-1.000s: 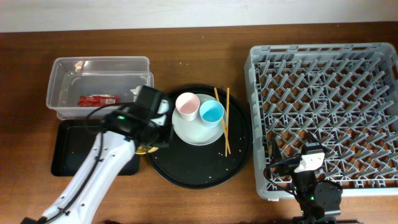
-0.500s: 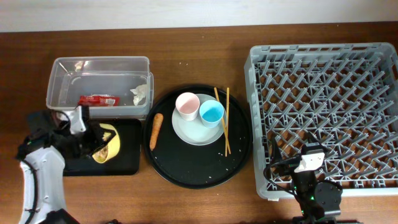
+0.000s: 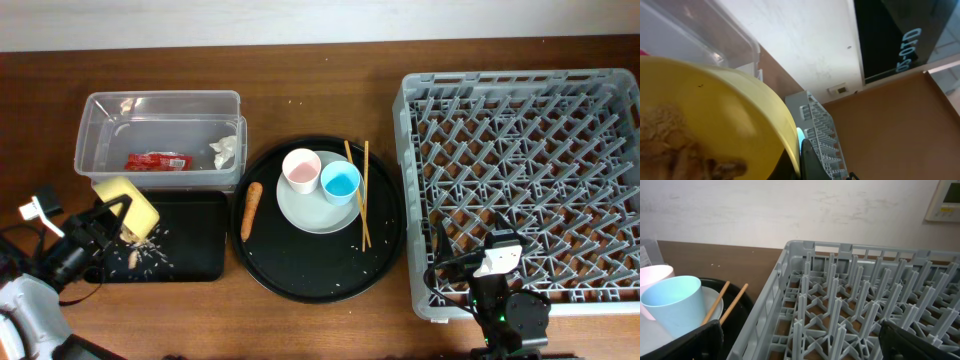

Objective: Sort waste into correct bins and load items into the dishwasher rack
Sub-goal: 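Carry the yellow bowl left and tip its rice onto the black tray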

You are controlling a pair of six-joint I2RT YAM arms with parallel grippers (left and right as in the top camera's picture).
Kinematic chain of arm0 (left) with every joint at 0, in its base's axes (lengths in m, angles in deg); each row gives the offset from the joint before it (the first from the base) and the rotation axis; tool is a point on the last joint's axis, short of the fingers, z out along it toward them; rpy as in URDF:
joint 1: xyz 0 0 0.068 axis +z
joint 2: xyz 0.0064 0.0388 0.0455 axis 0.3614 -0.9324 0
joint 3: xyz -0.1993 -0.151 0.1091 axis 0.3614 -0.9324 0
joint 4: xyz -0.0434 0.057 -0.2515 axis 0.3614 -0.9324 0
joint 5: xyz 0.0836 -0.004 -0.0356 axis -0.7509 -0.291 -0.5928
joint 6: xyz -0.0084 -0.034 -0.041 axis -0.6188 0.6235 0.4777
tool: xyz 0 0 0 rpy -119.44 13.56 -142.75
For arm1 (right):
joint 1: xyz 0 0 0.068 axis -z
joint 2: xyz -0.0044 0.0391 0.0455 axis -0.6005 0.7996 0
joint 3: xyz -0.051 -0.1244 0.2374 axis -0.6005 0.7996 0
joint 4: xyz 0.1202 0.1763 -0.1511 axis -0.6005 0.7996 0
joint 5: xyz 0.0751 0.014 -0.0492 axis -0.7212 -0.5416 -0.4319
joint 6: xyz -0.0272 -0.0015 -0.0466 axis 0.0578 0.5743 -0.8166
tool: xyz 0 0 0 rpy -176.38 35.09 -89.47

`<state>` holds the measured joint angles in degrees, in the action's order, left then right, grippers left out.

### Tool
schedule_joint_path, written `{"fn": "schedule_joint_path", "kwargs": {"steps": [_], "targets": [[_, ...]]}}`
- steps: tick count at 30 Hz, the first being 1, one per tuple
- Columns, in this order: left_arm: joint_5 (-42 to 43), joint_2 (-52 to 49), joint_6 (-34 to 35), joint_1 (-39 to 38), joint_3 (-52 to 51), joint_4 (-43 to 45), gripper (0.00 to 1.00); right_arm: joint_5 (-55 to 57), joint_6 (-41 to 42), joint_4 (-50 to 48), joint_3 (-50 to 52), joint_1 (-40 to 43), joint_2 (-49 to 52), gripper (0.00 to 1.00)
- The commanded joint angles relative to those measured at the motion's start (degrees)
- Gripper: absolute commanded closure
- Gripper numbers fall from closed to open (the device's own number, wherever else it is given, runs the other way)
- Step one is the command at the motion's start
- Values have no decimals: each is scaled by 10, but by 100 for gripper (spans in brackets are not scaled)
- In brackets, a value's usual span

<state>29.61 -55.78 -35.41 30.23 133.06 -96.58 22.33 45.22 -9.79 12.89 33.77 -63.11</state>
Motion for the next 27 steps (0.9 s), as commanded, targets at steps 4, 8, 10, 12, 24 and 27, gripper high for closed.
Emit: {"fn": "schedule_joint_path", "kwargs": {"steps": [4, 8, 10, 12, 24, 27], "targets": [[55, 10, -15, 20, -4, 13, 100, 3, 5, 3, 3, 2, -2, 2], [56, 10, -15, 20, -4, 14, 100, 3, 5, 2, 3, 2, -2, 2], [56, 10, -15, 20, -4, 14, 100, 3, 5, 3, 3, 2, -2, 2], [62, 10, -15, 20, -4, 12, 100, 3, 5, 2, 3, 2, -2, 2], [68, 10, 24, -33, -4, 1, 100, 3, 5, 3, 3, 2, -2, 2], [70, 10, 43, -37, -4, -3, 100, 3, 5, 3, 3, 2, -2, 2]]}}
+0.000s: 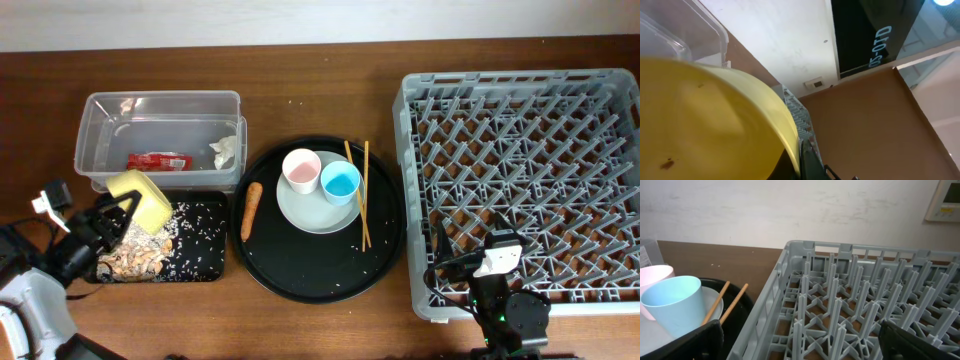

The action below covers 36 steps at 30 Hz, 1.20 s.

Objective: Sort waste into correct bins and load items into the dishwasher rack
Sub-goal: 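Carry the yellow bowl left and tip its rice onto the black tray, then return the emptied yellow bowl to the round black tray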

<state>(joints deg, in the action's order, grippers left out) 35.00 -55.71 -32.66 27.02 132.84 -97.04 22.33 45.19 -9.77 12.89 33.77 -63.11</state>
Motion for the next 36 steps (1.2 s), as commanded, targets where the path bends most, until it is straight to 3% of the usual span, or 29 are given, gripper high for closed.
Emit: {"fn": "schedule_joint_path", "kwargs": {"steps": [1, 6, 7, 8, 11, 12, 17, 21, 24, 27, 29, 30, 31, 32, 36], "targets": [[14, 10, 17, -4, -2, -3, 100, 3, 5, 2, 3, 2, -2, 2], [16, 10, 35, -5, -2, -23, 100, 3, 5, 2, 3, 2, -2, 2], [13, 10, 51, -5, -2, 27, 100, 3, 5, 2, 3, 2, -2, 2], [16, 11, 58, -6, -2, -23, 100, 3, 5, 2, 3, 2, -2, 2], [16, 11, 11, -6, -2, -35, 100, 3, 5, 2, 3, 2, -2, 2], [16, 11, 14, -6, -2, -3, 100, 3, 5, 2, 3, 2, -2, 2], [12, 11, 33, -52, -1, -23, 100, 3, 5, 2, 3, 2, -2, 2], [-127, 11, 90, -194, 18, -11, 100, 3, 5, 2, 3, 2, -2, 2], [-304, 11, 232, -407, 26, 92, 100, 3, 5, 2, 3, 2, -2, 1], [-477, 11, 330, -623, 26, 202, 100, 3, 5, 2, 3, 2, -2, 2], [-660, 11, 333, -766, 26, 229, 100, 3, 5, 2, 3, 2, -2, 2], [-816, 11, 333, -852, 26, 229, 100, 3, 5, 2, 3, 2, -2, 2], [-879, 11, 333, -895, 26, 233, 100, 3, 5, 2, 3, 2, -2, 2], [-928, 11, 333, -940, 26, 233, 100, 3, 5, 2, 3, 2, -2, 2], [-936, 9, 333, -991, 26, 215, 100, 3, 5, 2, 3, 2, -2, 2]]}}
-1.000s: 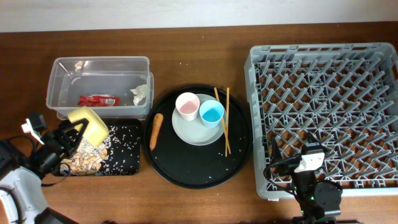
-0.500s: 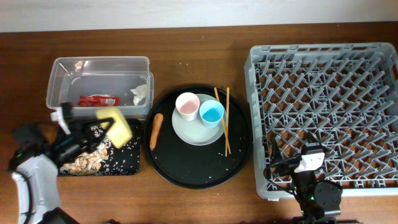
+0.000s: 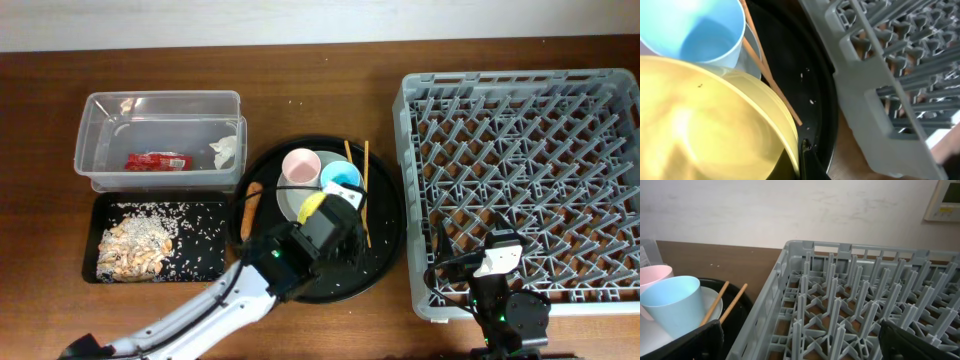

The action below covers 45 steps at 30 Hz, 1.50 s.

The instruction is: Sort waste into correct bins and load items into the dishwasher rack

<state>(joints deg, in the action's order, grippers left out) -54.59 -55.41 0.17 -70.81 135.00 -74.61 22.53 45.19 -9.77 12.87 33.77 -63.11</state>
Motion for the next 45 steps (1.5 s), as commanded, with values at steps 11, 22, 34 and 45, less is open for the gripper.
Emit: {"fn": "schedule_joint_path", "kwargs": {"steps": [11, 22, 34, 45], "targets": [[-15, -51, 3, -13, 18, -32, 56, 1, 5, 2, 3, 2, -2, 2], [-173, 1, -82, 199, 76, -197, 55, 1, 5, 2, 3, 2, -2, 2], [-142, -183, -139, 268, 76, -141, 56, 1, 5, 2, 3, 2, -2, 2], [-133, -239, -111, 268, 72, -133, 100, 1, 5, 2, 3, 2, -2, 2]]}}
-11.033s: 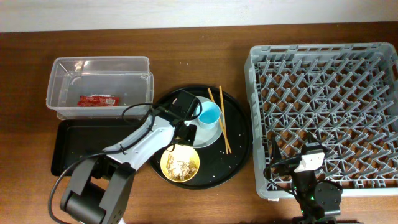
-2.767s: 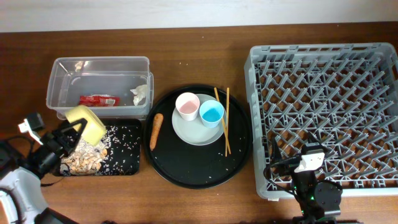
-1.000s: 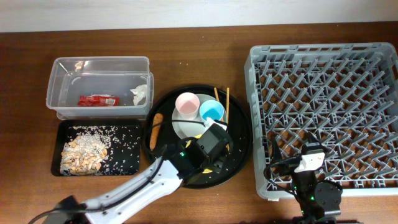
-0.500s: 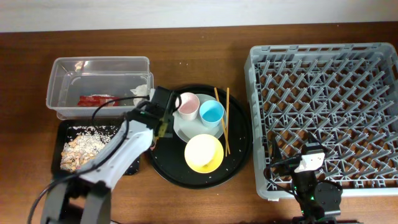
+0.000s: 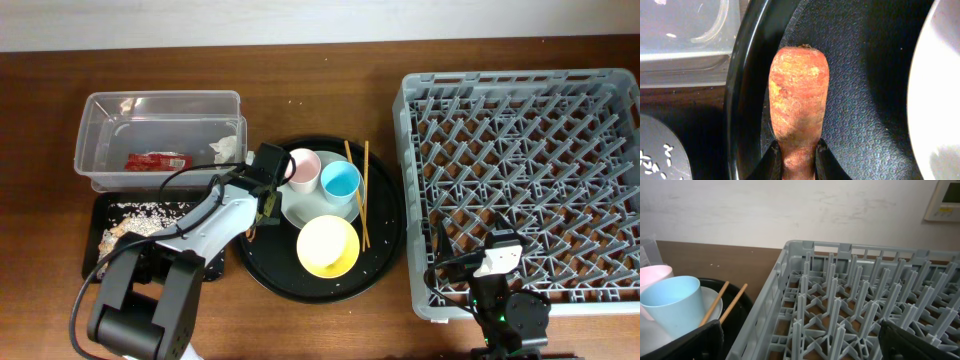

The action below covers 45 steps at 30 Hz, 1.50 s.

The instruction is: Sort waste into correct bins and load items into the dishwasher rack

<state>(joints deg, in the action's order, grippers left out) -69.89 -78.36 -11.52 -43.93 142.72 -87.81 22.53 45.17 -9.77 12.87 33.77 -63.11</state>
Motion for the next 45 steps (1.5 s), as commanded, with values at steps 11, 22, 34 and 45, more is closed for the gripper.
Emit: {"fn": "schedule_joint_path", "kwargs": {"steps": [11, 22, 34, 45], "targets": [[-45, 266, 88, 16, 22, -210, 96, 1, 5, 2, 3, 2, -2, 2], [-55, 268, 98, 108, -115, -102, 37, 1, 5, 2, 3, 2, -2, 2], [324, 317, 98, -4, -35, -75, 34, 1, 5, 2, 3, 2, -2, 2], [233, 104, 98, -100, -35, -64, 36, 1, 5, 2, 3, 2, -2, 2]]}}
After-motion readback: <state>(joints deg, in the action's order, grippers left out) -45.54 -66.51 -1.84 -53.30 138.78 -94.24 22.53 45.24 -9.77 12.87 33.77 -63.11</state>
